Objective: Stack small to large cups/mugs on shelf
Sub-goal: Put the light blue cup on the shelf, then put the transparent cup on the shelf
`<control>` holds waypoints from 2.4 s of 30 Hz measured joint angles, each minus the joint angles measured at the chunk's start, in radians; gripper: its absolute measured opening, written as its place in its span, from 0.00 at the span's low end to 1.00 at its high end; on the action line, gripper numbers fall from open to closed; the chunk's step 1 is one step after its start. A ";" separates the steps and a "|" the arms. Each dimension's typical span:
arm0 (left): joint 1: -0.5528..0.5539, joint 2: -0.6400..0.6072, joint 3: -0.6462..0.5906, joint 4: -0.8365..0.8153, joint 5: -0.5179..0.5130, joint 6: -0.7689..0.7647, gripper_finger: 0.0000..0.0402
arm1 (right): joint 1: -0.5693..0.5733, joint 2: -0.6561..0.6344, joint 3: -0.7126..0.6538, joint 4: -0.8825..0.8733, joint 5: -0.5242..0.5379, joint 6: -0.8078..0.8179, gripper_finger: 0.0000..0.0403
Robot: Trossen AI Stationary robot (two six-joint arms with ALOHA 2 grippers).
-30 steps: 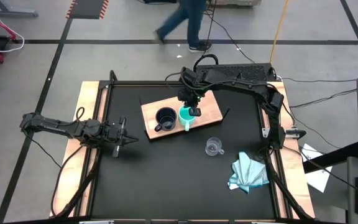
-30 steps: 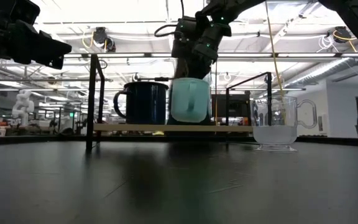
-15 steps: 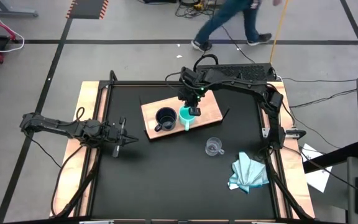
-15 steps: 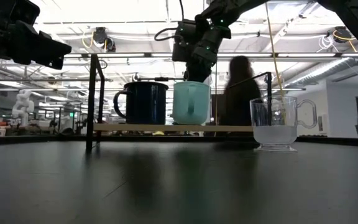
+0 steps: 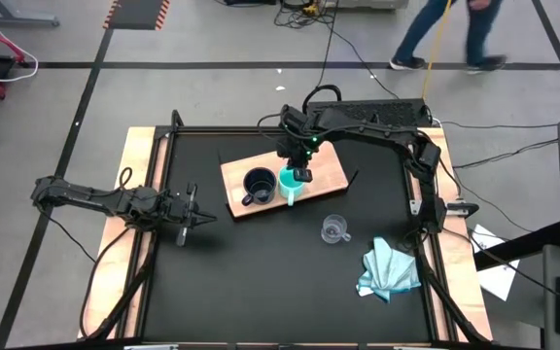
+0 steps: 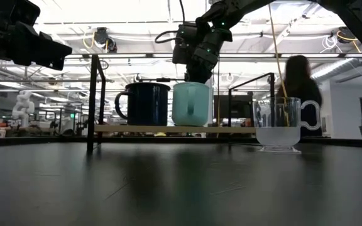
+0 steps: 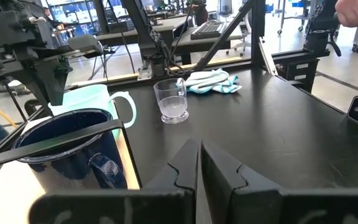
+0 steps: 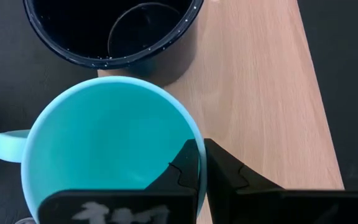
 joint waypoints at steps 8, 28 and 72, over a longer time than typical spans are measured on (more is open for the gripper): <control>0.000 0.000 0.000 -0.002 0.000 0.006 0.06 | -0.001 -0.001 0.000 -0.012 0.047 0.004 0.00; 0.000 0.000 0.000 -0.010 -0.001 0.007 0.06 | -0.001 -0.001 0.000 -0.038 0.065 0.001 0.02; 0.000 0.000 0.000 -0.009 -0.001 -0.011 0.06 | 0.036 -0.021 0.033 -0.052 0.061 0.004 0.17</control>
